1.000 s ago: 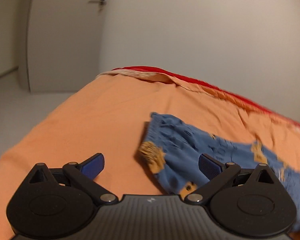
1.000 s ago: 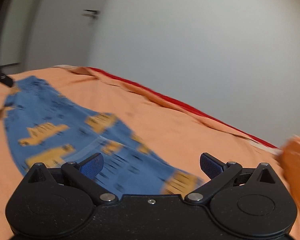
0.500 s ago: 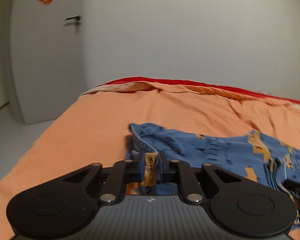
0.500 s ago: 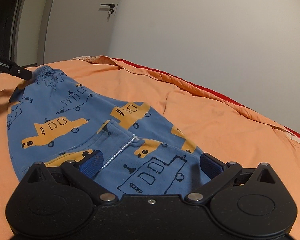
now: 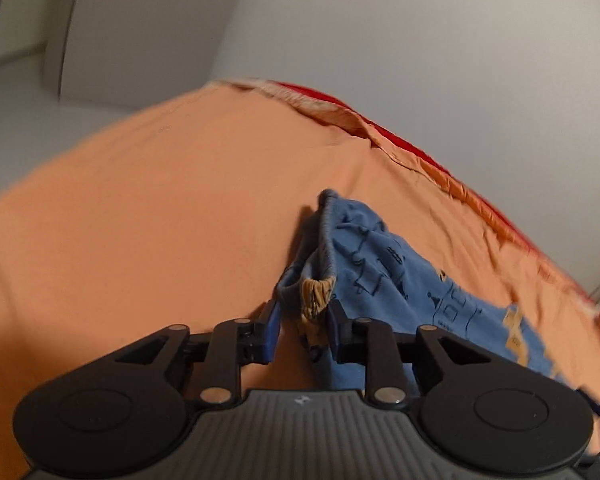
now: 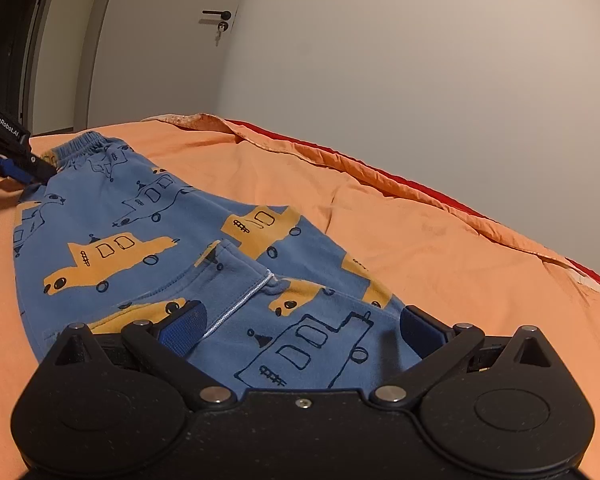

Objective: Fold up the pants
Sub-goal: 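Grasp the elastic waistband with the left gripper and lift it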

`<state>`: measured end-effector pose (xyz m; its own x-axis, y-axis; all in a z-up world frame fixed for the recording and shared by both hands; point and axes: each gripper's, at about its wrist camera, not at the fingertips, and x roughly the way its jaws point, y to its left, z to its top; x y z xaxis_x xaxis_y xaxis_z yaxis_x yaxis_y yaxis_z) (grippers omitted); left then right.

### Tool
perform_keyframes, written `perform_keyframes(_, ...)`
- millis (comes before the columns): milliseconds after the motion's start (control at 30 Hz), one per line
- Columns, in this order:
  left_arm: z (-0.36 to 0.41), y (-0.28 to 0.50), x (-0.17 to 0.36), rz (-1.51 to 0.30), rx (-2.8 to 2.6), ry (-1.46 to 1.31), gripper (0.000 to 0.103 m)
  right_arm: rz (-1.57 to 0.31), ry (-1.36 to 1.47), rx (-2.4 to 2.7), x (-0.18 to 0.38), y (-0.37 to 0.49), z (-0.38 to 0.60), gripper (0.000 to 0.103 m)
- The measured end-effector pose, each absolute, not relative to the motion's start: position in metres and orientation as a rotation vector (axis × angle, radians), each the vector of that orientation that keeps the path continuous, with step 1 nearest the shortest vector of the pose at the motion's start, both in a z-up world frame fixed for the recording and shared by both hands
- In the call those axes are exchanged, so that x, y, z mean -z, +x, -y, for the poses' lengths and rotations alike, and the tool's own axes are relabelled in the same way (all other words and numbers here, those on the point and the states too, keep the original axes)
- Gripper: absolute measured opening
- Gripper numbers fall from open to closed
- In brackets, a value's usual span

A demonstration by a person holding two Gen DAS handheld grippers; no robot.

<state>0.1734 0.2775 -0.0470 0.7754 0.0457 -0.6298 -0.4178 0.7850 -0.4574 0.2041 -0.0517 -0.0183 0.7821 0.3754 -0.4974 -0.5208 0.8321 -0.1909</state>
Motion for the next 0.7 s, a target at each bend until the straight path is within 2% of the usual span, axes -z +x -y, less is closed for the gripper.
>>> perform_keyframes(67, -0.287, 0.17, 0.052, -0.628, -0.243, -0.696, 0.033, -0.463, -0.327, -0.494, 0.018, 0.204, 0.052, 0.102)
perform_keyframes(133, -0.296, 0.17, 0.058, -0.621, -0.191, -0.751, 0.048, -0.464, -0.325, -0.494, 0.018, 0.205, 0.052, 0.102)
perform_keyframes(200, -0.304, 0.17, 0.064, -0.598, -0.164, -0.816, 0.053, -0.464, -0.323, -0.495, 0.019, 0.205, 0.052, 0.102)
perform_keyframes(233, -0.307, 0.169, 0.067, -0.583, -0.15, -0.854, 0.06, -0.464, -0.322, -0.494, 0.019, 0.205, 0.052, 0.102)
perform_keyframes(300, -0.31, 0.167, 0.07, -0.554, -0.125, -0.897, 0.066, -0.462, -0.323, -0.493, 0.019, 0.205, 0.052, 0.102)
perform_keyframes(367, -0.308, 0.167, 0.07, -0.551, -0.129, -0.881, 0.065, -0.459, -0.325, -0.491, 0.019, 0.204, 0.052, 0.102)
perform_keyframes(400, -0.306, 0.169, 0.069, -0.553, -0.14, -0.871, 0.065, -0.457, -0.326, -0.49, 0.019, 0.204, 0.052, 0.102)
perform_keyframes(467, -0.302, 0.171, 0.067, -0.563, -0.162, -0.856, 0.055, -0.454, -0.328, -0.488, 0.019, 0.203, 0.051, 0.102)
perform_keyframes(533, -0.302, 0.172, 0.068, -0.559, -0.191, -0.886, 0.032, -0.453, -0.328, -0.486, 0.02, 0.203, 0.051, 0.102)
perform_keyframes(633, -0.305, 0.169, 0.074, -0.54, -0.225, -0.949, 0.022, -0.454, -0.327, -0.486, 0.02, 0.203, 0.051, 0.102)
perform_keyframes(700, -0.305, 0.166, 0.075, -0.53, -0.23, -0.961, 0.02, -0.453, -0.327, -0.486, 0.02, 0.203, 0.051, 0.102)
